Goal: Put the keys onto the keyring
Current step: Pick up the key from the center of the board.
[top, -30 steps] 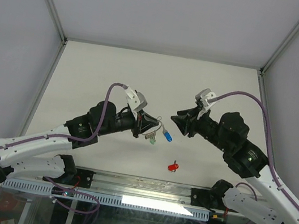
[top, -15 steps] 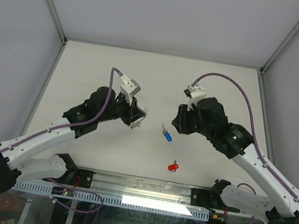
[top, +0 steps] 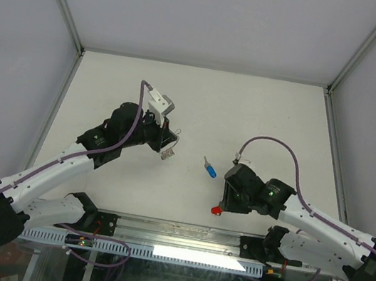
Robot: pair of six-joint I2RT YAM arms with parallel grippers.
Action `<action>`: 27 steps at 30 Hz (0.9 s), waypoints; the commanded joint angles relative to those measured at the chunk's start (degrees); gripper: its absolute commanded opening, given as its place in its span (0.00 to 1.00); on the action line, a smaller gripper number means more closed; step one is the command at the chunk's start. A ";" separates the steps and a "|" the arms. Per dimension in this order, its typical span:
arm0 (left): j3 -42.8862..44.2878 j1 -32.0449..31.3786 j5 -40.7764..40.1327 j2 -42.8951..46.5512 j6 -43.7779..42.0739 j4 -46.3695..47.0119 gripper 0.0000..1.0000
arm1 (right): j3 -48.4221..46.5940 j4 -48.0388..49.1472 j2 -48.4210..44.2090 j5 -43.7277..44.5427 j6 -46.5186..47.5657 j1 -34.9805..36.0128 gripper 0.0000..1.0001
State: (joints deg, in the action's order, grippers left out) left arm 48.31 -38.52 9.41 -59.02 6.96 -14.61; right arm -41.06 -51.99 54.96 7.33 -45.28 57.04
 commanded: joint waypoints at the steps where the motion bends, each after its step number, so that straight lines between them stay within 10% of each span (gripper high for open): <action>1: 2.53 0.34 0.08 -0.36 -2.87 1.47 0.00 | 2.84 6.18 -0.32 0.45 -8.73 2.83 0.37; 27: 0.71 0.36 0.25 -1.77 -3.81 2.08 0.00 | -9.79 3.22 26.32 0.32 16.70 9.93 0.35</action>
State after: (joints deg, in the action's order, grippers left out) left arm 48.34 -38.52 9.08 -60.80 3.66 -15.27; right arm -48.31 -47.94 79.94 9.19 -31.16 66.28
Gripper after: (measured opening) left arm 0.036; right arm 0.358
